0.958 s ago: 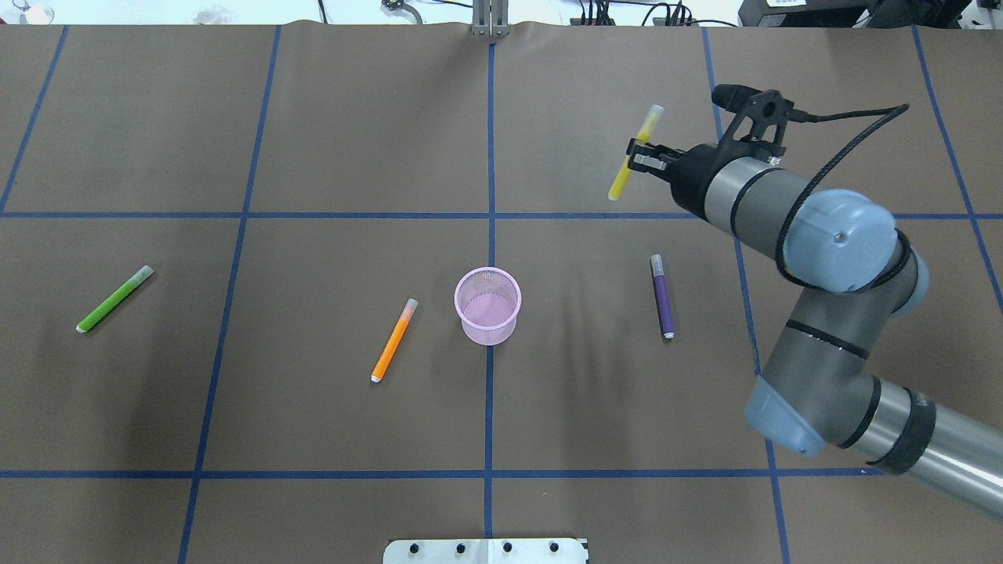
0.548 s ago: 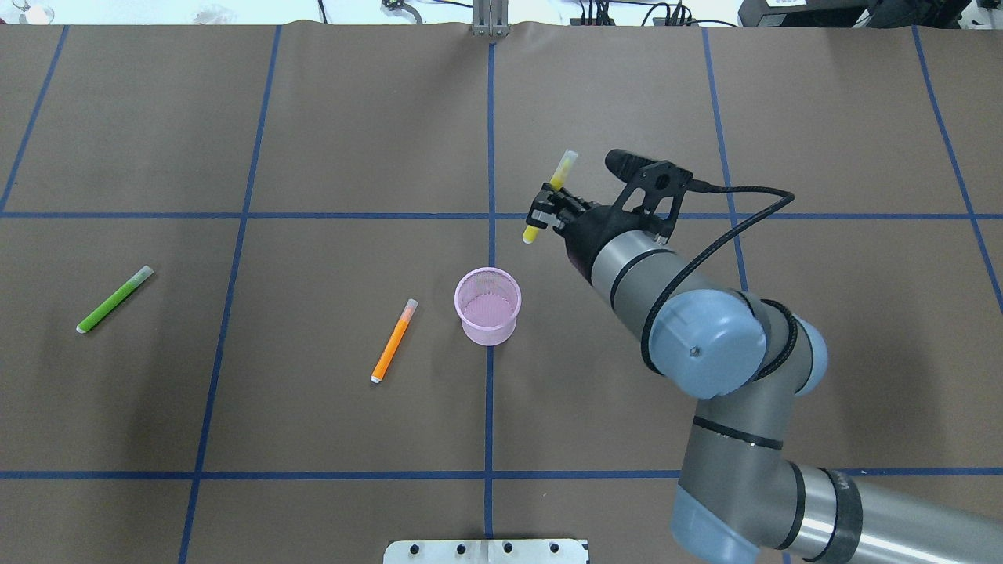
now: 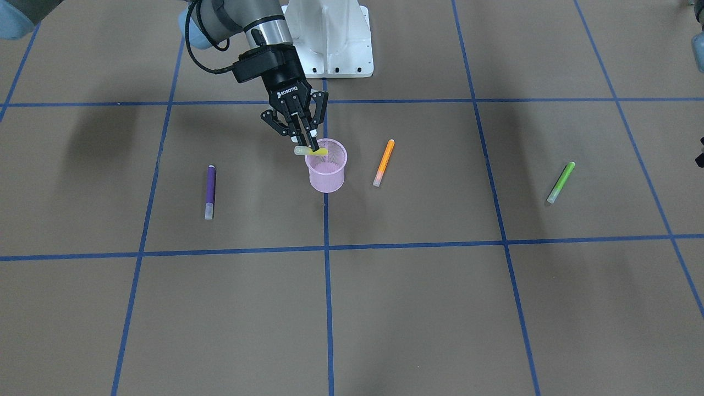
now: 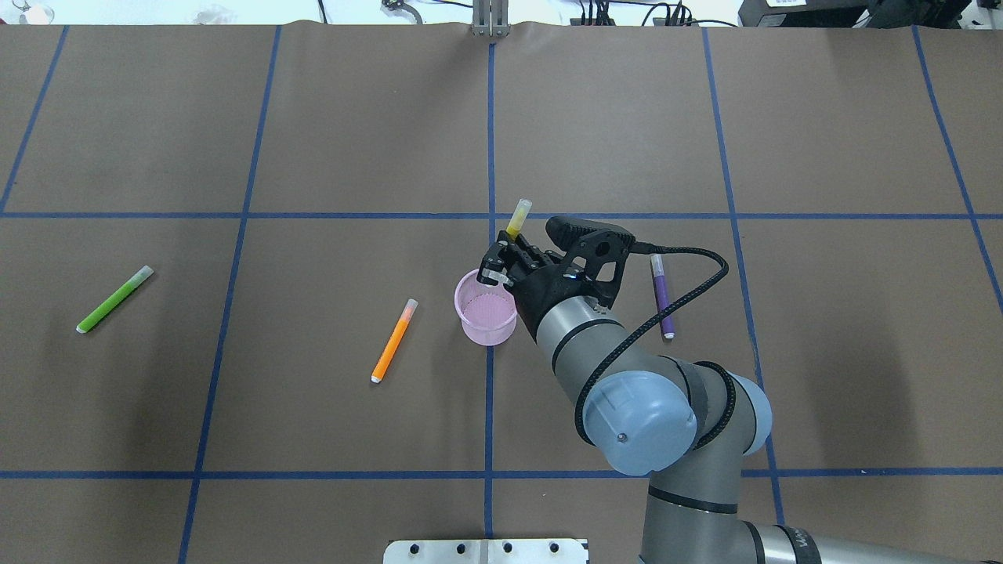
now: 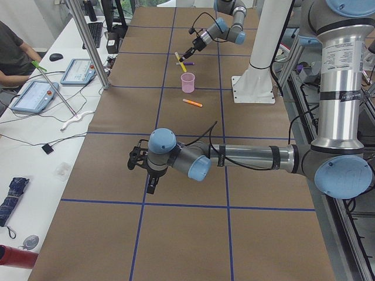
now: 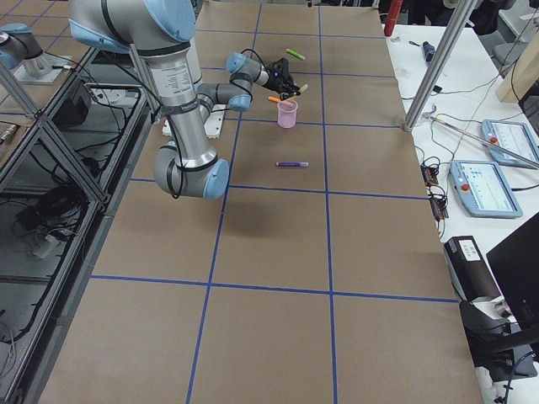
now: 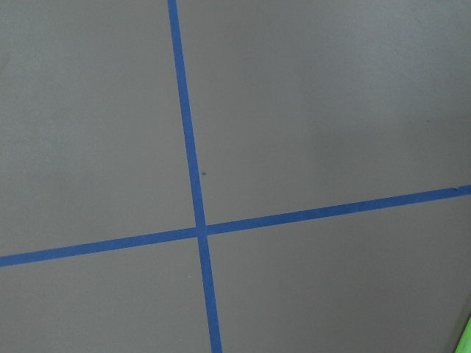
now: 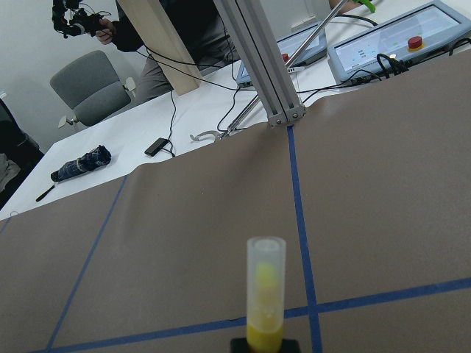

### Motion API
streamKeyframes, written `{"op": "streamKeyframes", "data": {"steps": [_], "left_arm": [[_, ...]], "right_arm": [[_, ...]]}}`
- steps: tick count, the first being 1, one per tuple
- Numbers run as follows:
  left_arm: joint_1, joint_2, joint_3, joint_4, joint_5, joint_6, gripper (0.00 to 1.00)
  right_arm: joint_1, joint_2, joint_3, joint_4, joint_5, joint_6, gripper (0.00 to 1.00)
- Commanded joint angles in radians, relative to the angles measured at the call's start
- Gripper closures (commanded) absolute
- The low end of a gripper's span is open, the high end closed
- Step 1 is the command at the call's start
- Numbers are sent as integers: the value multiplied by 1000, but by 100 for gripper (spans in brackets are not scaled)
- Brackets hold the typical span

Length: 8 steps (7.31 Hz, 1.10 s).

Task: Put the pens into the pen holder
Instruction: 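Carry the yellow highlighter over the lavender cup and release it inside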

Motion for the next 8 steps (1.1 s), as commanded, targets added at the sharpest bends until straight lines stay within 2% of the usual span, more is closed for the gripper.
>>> {"op": "streamKeyframes", "data": {"steps": [1, 2, 3, 5, 7, 8], "left_arm": [[5, 0, -1, 0, 0, 0, 1], [6, -2, -1, 0, 0, 0, 1], [8, -2, -1, 0, 0, 0, 1], [66, -24, -2, -2, 2, -3, 0], [189, -93, -13, -58, 18, -241, 1], [268, -106, -24, -57, 69, -244, 2]], "right_arm": [[-19, -1, -13, 1, -7, 1, 77], [-22, -1, -13, 1, -7, 1, 62], [-24, -2, -16, 1, -11, 1, 1], [-16, -9, 37, 5, 0, -2, 0], [46, -57, 85, 5, 119, -2, 0], [111, -140, 113, 10, 226, -11, 0]]}}
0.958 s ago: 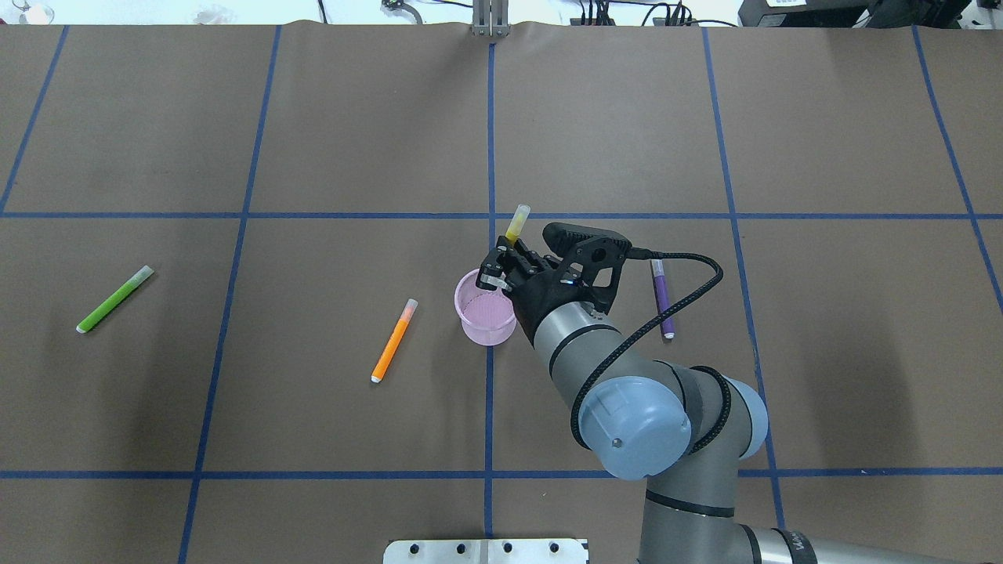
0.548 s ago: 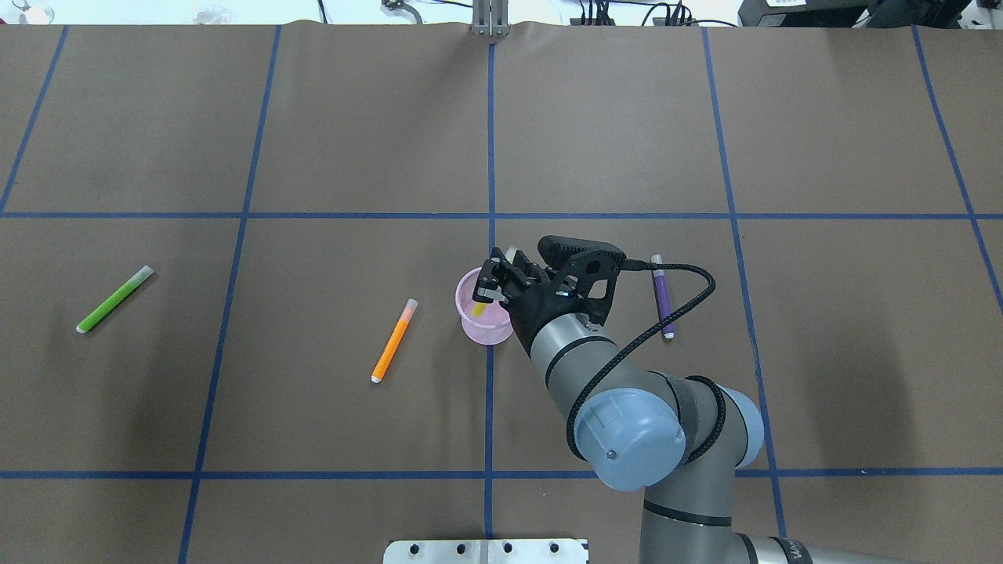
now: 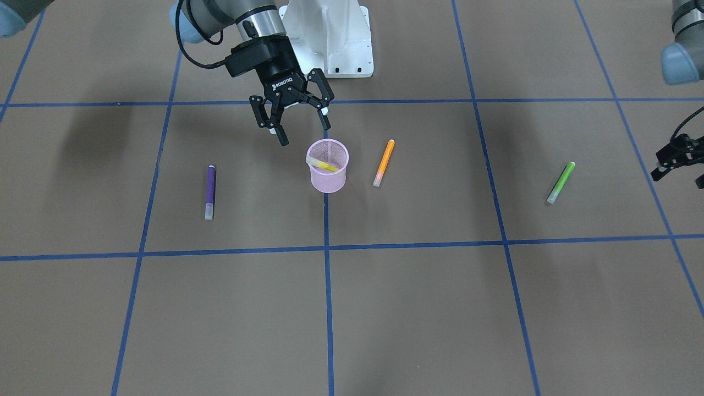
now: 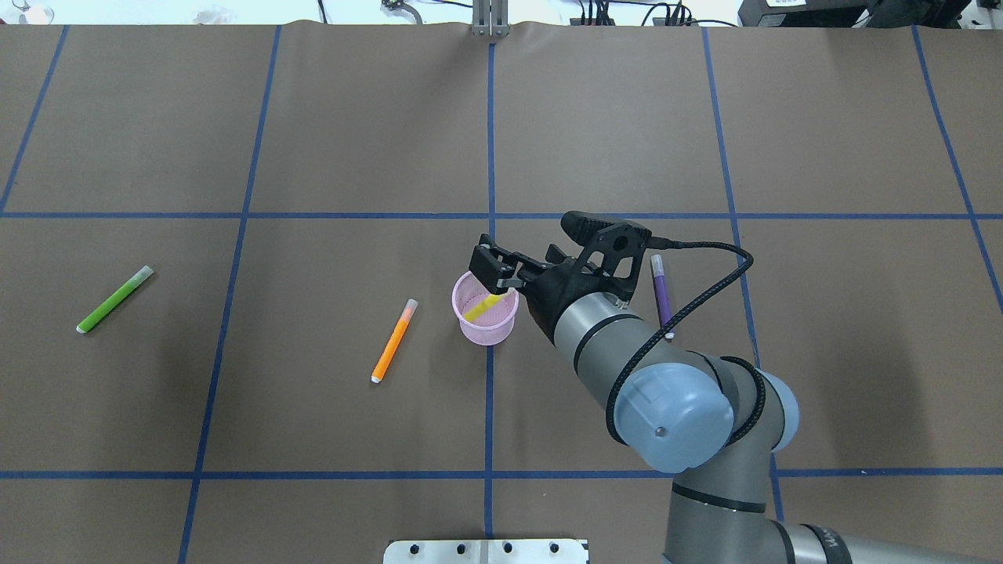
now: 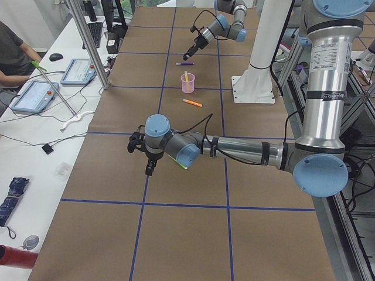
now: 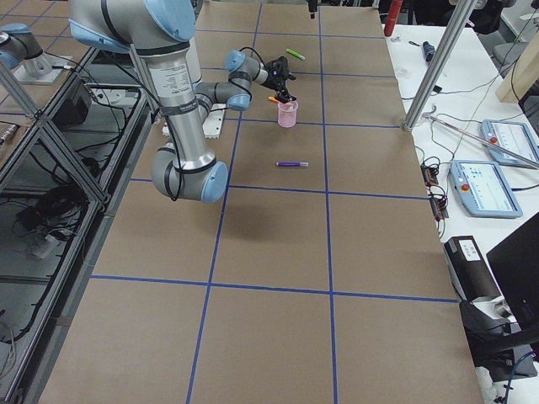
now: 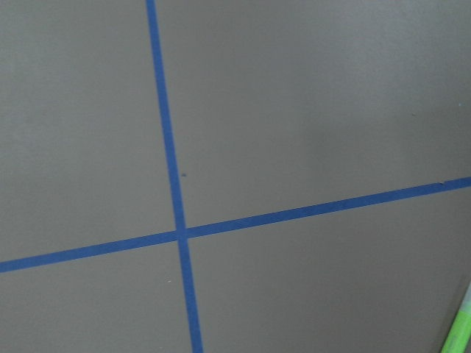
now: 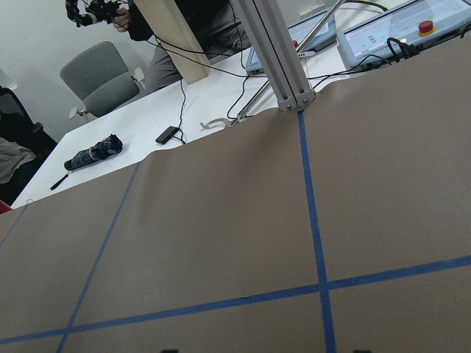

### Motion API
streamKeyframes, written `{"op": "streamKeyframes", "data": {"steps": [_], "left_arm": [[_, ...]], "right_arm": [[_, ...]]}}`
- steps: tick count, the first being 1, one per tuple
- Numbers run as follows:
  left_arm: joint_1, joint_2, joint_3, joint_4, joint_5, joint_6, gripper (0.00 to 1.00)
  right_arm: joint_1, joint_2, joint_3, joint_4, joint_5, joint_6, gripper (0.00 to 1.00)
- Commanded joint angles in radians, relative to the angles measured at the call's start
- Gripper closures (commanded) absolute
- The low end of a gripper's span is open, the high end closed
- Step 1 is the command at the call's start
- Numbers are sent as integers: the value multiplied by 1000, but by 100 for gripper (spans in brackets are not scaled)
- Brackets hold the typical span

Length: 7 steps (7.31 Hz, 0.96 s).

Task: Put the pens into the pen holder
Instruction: 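Grasp the green marker with the left gripper while the right gripper withdraws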

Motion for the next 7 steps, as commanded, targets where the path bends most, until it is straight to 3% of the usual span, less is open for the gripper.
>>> {"op": "streamKeyframes", "data": {"steps": [1, 2, 4, 5, 7], "left_arm": [[222, -28, -21, 30, 71, -39, 11], [237, -28, -24, 82, 74, 89, 12], [254, -42, -27, 206, 100, 301, 12], [260, -45, -27, 230, 141, 405, 17], [306, -160, -27, 434, 201, 493, 20]], "right_arm": [[178, -137, 38, 10, 295, -21, 0], [272, -192, 40, 11, 419, -83, 0], [385, -268, 38, 19, 576, -202, 0], [397, -291, 38, 20, 598, -216, 0], [396, -328, 24, 81, 599, -225, 0]]}}
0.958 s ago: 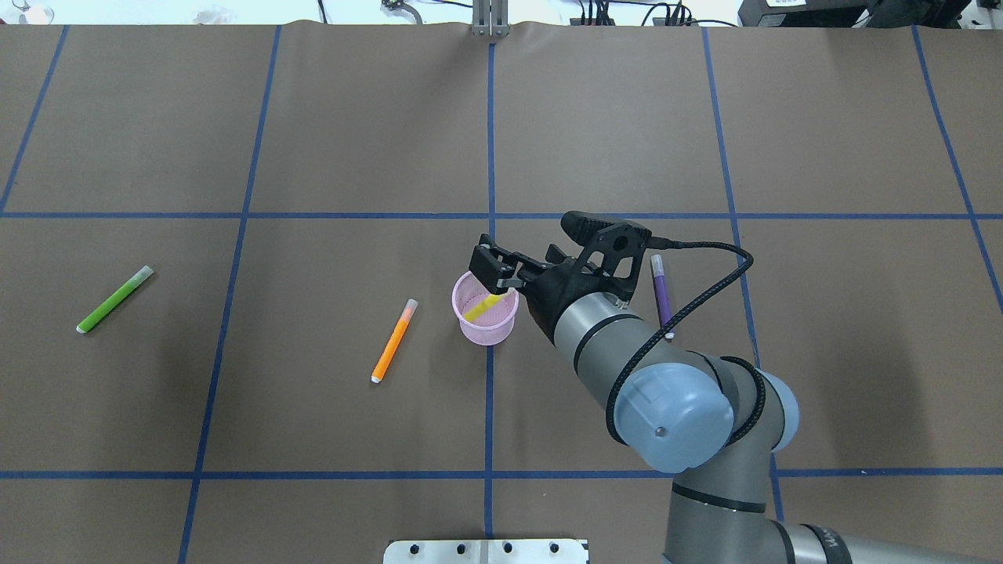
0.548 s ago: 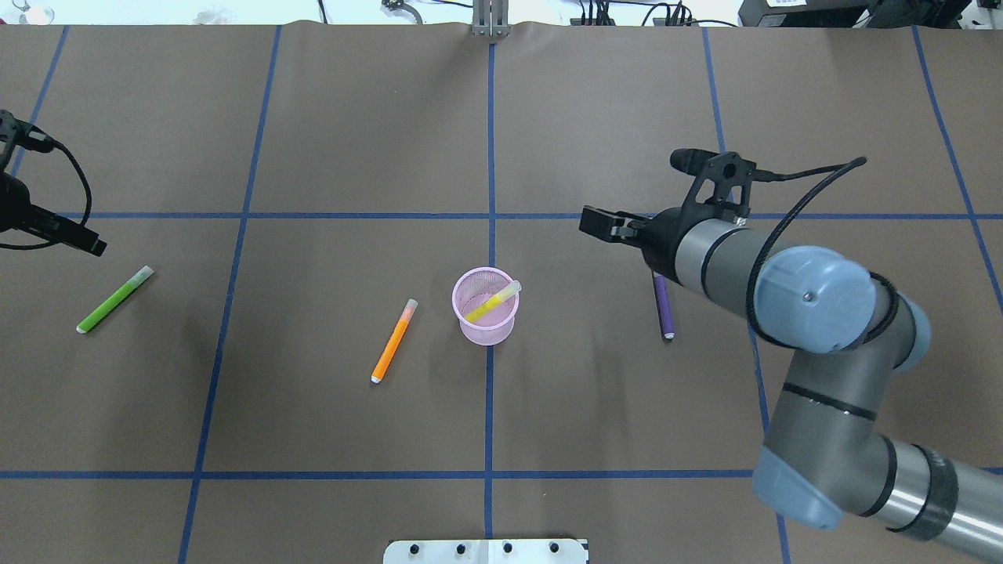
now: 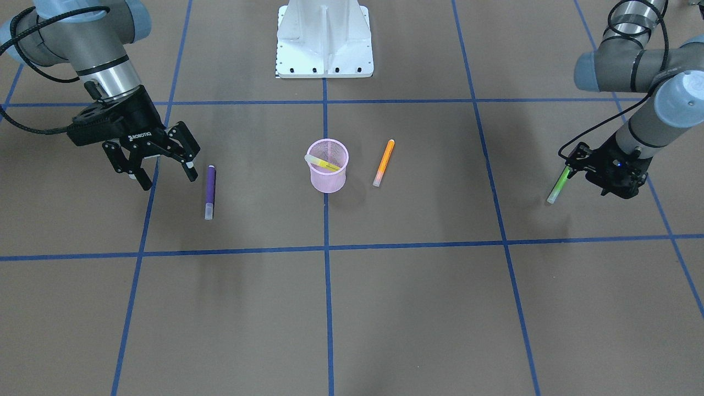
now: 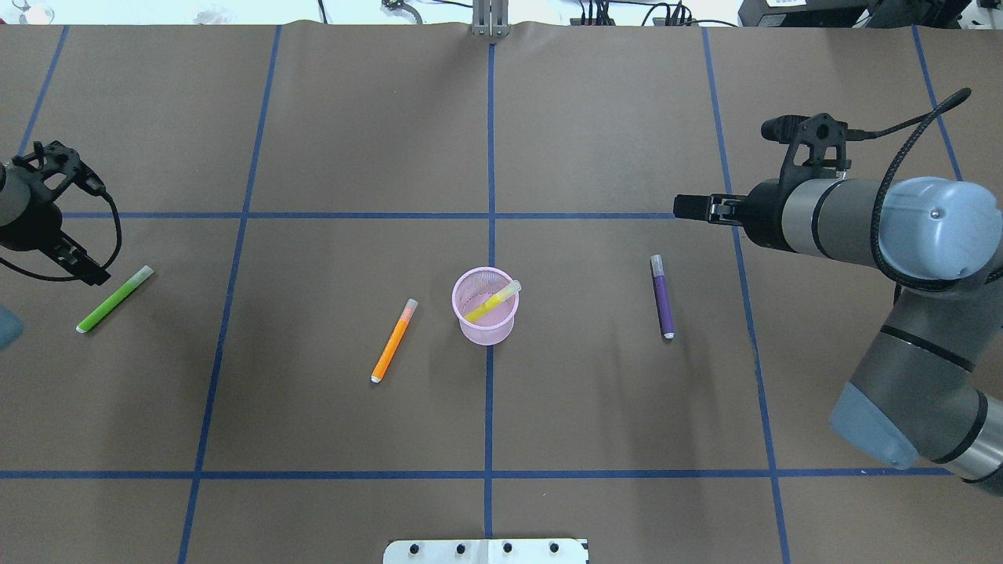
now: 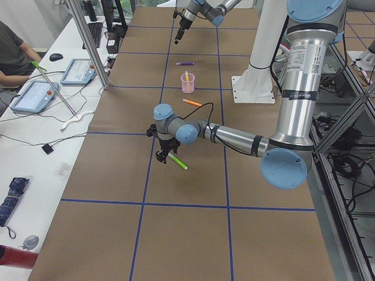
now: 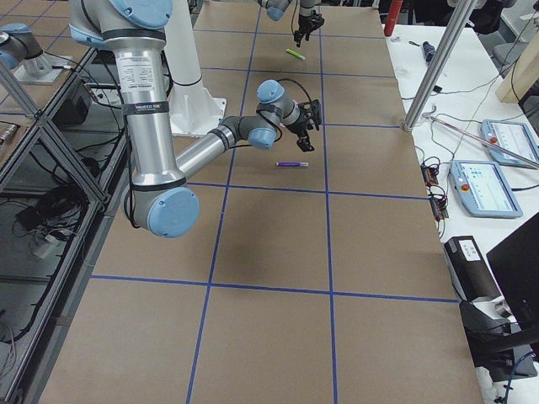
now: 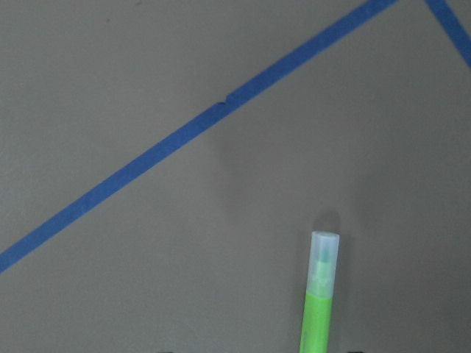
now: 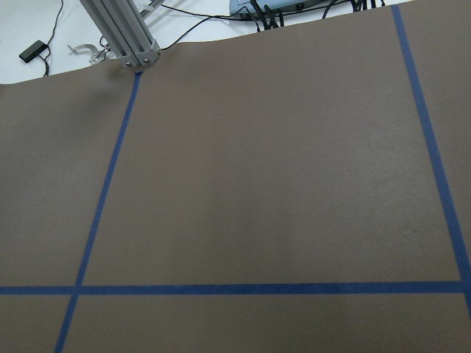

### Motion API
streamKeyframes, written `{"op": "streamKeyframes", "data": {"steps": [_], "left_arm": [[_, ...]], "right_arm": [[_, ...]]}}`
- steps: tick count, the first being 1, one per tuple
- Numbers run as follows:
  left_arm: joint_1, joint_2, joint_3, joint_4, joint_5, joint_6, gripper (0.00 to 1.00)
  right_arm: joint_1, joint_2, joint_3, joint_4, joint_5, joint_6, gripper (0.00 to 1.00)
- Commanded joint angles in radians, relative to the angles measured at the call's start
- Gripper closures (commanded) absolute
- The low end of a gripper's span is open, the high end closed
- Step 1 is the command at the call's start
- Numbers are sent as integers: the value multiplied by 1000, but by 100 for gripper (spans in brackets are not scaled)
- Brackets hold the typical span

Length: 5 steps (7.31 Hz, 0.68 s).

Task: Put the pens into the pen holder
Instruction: 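Grasp the green marker with the left gripper while the right gripper withdraws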

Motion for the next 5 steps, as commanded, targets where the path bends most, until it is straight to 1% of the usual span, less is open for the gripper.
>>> {"op": "streamKeyframes", "data": {"steps": [1, 2, 3, 5], "left_arm": [[27, -77, 6, 147, 28, 112, 23], [29, -81, 17, 152, 28, 139, 24], [44, -83, 21, 154, 30, 139, 27], [59, -77, 44, 154, 34, 136, 27]], "right_arm": [[3, -43, -16, 73, 8, -7, 0], [2, -43, -21, 75, 6, -7, 0], [3, -45, -21, 75, 5, -6, 0], [2, -43, -21, 75, 2, -4, 0]]}}
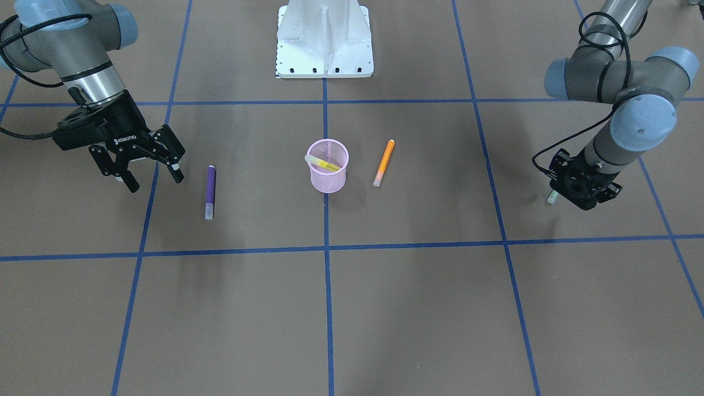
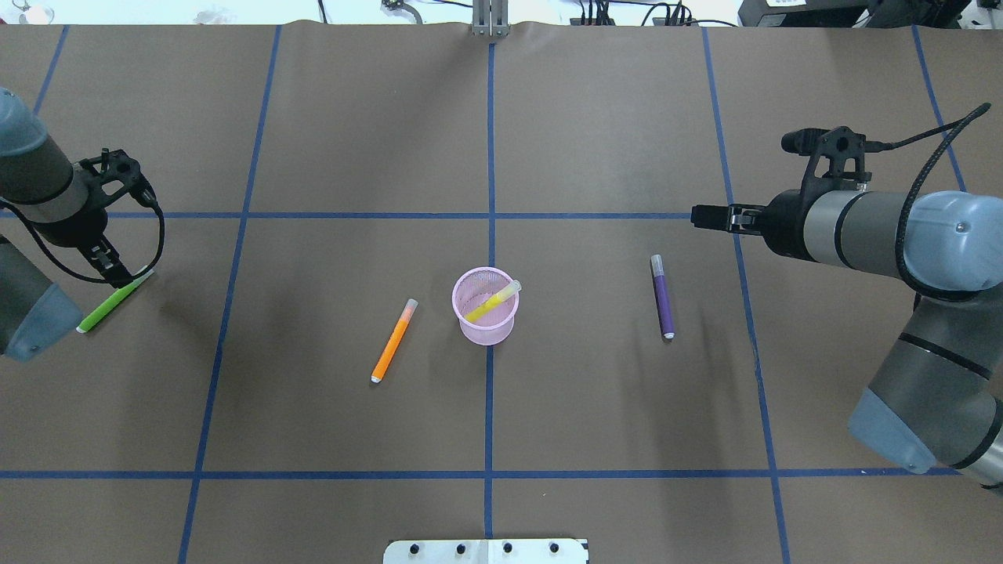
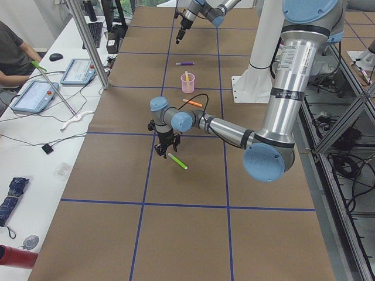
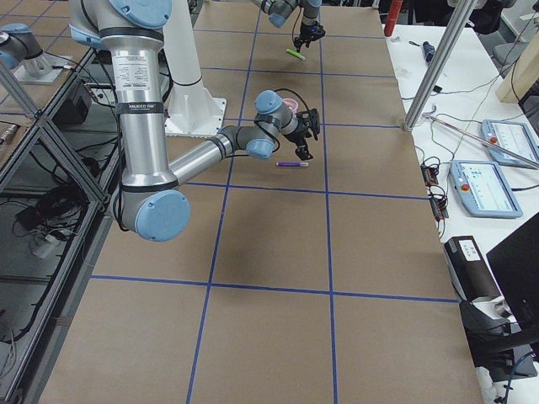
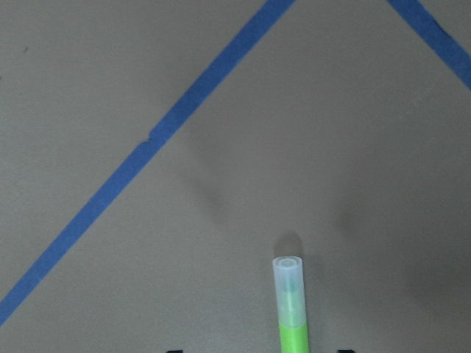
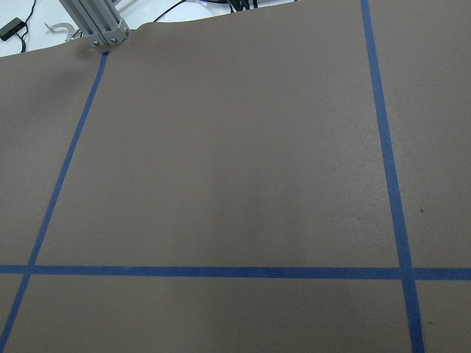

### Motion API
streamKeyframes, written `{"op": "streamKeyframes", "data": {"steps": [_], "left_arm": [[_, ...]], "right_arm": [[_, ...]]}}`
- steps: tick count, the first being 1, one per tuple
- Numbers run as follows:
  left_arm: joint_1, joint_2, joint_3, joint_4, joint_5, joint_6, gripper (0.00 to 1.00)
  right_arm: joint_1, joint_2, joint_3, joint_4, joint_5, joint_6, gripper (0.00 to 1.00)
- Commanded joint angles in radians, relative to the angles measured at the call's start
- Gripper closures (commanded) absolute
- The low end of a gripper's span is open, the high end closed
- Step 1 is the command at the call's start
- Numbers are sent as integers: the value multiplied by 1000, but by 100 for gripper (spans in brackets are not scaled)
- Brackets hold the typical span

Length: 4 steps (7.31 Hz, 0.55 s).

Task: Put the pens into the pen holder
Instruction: 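Grasp the green marker with the left gripper while the right gripper withdraws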

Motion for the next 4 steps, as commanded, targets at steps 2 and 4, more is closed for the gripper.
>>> {"op": "streamKeyframes", "data": {"steps": [2, 4], "left_arm": [[11, -6, 64, -2, -3, -6, 29], [11, -11, 64, 3, -10, -9, 33]], "right_arm": [[-1, -2, -2, 1, -3, 2, 0], [-2, 3, -5, 1, -3, 4, 0]]}}
